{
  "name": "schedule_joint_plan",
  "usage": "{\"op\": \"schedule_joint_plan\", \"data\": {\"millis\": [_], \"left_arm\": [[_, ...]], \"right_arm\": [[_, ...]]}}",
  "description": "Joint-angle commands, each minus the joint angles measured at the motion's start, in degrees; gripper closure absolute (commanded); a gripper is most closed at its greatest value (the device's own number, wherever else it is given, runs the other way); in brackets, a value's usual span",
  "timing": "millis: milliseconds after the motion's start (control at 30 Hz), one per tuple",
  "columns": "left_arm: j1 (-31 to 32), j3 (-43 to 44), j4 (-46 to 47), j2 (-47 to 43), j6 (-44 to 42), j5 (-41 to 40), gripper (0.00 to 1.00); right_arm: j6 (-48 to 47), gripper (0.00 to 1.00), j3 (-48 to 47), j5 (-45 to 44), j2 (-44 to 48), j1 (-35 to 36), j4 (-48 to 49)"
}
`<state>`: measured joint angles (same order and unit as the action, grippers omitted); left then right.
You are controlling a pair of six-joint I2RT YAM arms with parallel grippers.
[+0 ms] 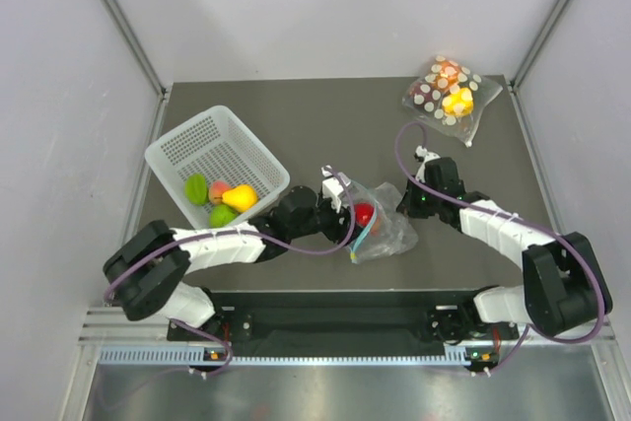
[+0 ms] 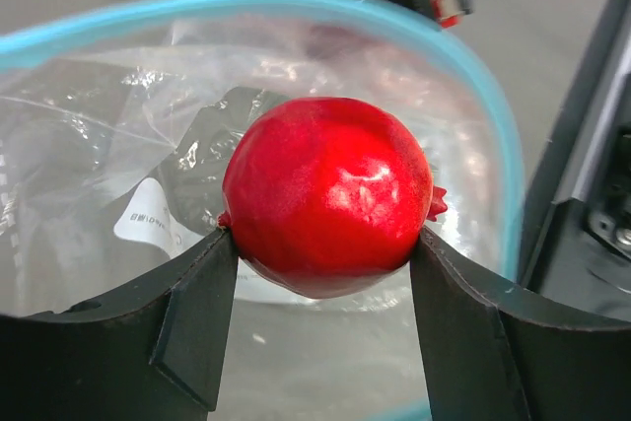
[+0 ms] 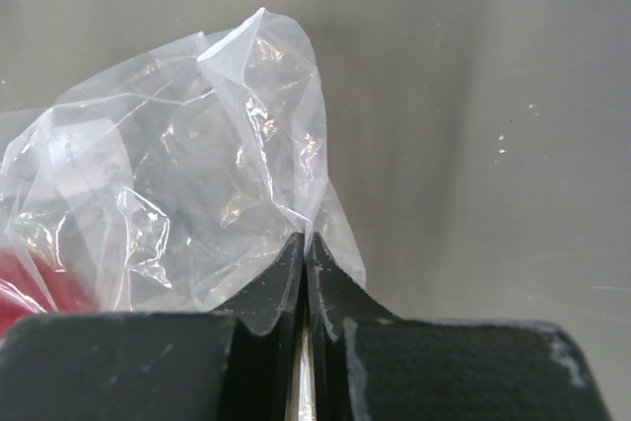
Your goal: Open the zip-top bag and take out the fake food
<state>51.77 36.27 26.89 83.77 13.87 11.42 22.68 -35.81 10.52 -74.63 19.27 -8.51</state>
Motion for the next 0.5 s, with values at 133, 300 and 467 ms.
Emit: {"op": "schedule_joint_plan", "data": {"millis": [133, 300, 467], "left_arm": [[0.2, -1.7, -10.6, -10.6, 0.1, 3.9, 0.76], [0.0, -1.4, -21.7, -18.1, -1.3, 1.9, 0.75], [-1.5, -0.9, -30.3, -27.8, -1.7, -3.8, 0.75]], "right_arm": [[0.0, 1.0, -3.0, -1.2, 0.4, -0.7, 2.4], [-0.4, 1.0, -3.3, -2.8, 1.9, -1.3, 1.0], [-1.6, 1.0, -4.2, -4.2, 3.6, -3.4, -0.7]]}}
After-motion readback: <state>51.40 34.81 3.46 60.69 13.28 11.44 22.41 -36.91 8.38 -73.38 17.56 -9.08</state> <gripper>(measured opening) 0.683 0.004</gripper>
